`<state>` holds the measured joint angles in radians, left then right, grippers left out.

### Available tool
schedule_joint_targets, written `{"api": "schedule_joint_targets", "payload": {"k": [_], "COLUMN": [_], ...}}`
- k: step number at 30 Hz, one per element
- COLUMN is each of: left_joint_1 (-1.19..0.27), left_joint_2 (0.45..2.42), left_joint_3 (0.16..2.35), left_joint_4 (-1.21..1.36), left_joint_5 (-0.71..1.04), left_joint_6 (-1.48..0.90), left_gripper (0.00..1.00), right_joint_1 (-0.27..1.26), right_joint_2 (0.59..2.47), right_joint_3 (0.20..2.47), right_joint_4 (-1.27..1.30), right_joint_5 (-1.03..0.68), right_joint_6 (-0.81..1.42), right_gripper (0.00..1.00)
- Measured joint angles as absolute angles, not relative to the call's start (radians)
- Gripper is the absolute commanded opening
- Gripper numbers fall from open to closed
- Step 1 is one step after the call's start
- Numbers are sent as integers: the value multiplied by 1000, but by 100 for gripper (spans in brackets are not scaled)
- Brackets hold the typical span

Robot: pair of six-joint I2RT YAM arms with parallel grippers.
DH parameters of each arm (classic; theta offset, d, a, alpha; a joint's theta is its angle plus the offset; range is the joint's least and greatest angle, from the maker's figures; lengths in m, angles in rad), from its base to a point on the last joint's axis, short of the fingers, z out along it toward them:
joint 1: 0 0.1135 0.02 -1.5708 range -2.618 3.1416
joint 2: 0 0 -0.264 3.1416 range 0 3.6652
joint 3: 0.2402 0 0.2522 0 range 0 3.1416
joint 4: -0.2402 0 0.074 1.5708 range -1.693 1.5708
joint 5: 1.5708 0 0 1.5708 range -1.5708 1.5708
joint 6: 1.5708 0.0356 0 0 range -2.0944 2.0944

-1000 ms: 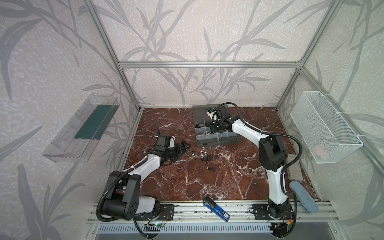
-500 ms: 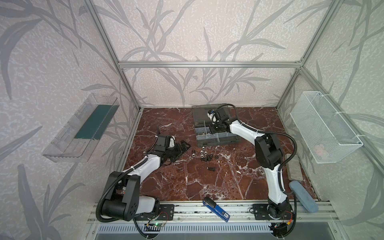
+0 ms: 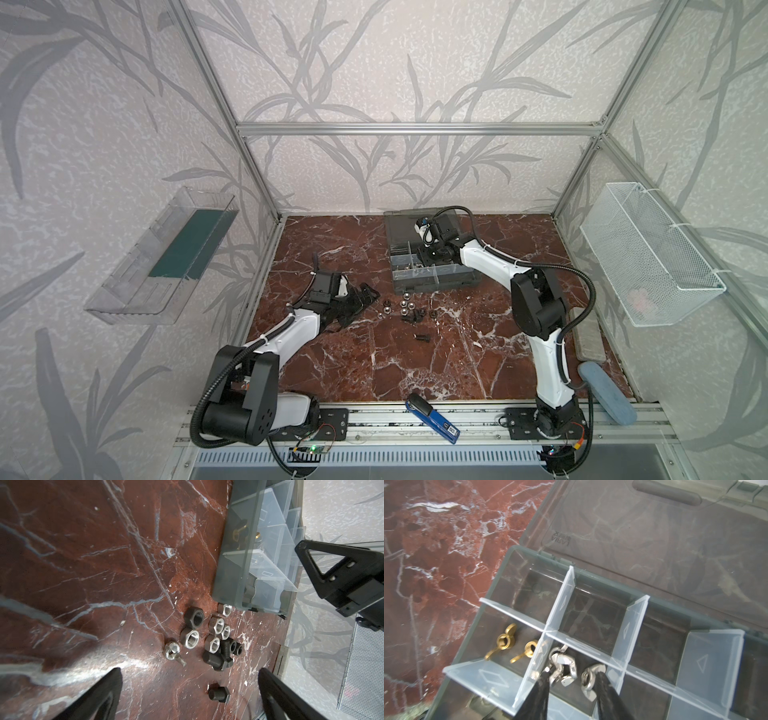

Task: Sort the screws and nuts into containers

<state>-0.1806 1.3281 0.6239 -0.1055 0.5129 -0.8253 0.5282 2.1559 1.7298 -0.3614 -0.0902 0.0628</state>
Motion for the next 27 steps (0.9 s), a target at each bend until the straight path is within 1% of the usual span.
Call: {"api": "schedule_joint_targets", "payload": {"k": [8,13,19,23,27], "left_joint_1": [-181,-178,-123,-82,-46], "left_joint_2": [1324,1319,1286,1267,1208], "left_joint_3": [625,620,546,522,498], "left_joint_4": [-132,-114,-12,-6,3], "left_joint_5": [495,499,549,569,577], "left_joint_6": [-811,-817,-866,-875,-884], "left_gripper": [100,99,99,99,100], "right_joint_1": [535,588,686,744,793], "right_joint_2": [1949,1865,1871,1907,1966], "right_joint_3": [1556,1464,1389,1388,1396], "right_joint_4": [-364,-365,-364,-352,-318], "right_joint_5": [-246,-335,-411,-446,-455], "right_joint_6": [36,7,-20,-27,-27], "right_gripper": [42,43,44,45,45]}}
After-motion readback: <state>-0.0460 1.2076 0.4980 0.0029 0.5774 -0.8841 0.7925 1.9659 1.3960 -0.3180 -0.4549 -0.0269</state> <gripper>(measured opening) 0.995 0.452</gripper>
